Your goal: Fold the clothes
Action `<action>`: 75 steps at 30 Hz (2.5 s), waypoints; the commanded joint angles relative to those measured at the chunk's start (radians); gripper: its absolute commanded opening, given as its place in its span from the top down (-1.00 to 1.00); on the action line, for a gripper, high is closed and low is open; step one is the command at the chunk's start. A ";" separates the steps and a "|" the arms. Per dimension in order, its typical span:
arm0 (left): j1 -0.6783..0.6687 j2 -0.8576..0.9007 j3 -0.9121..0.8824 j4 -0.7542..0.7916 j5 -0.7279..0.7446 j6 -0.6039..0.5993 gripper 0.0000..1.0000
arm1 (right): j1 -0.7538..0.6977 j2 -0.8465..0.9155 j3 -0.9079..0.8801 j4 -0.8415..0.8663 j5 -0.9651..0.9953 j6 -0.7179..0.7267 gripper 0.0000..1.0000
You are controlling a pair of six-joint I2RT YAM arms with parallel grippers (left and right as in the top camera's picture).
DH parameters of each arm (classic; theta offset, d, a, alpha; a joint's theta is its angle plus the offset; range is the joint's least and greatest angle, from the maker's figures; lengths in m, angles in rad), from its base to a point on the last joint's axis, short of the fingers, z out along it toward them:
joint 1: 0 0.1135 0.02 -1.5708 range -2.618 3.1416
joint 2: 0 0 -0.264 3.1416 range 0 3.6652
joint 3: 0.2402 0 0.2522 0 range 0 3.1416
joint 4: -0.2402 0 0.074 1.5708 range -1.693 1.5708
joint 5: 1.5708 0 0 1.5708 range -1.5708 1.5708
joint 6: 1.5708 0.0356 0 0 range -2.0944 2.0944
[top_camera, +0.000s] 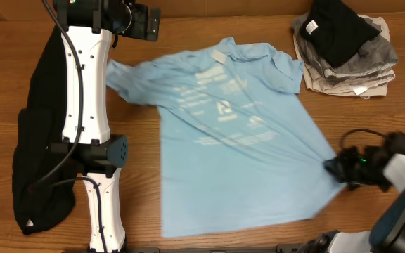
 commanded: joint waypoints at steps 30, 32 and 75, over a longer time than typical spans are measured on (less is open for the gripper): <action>-0.217 0.405 -0.007 0.123 0.252 0.725 -0.79 | 0.070 0.037 0.757 -0.521 -0.032 -0.411 -0.62; -0.226 0.424 -0.010 0.122 0.223 0.734 -0.79 | 0.090 0.037 0.757 -0.516 -0.032 -0.411 -0.64; -0.031 0.460 0.056 0.310 -0.016 0.232 0.23 | 0.208 0.038 0.753 -0.476 -0.030 -0.406 -0.69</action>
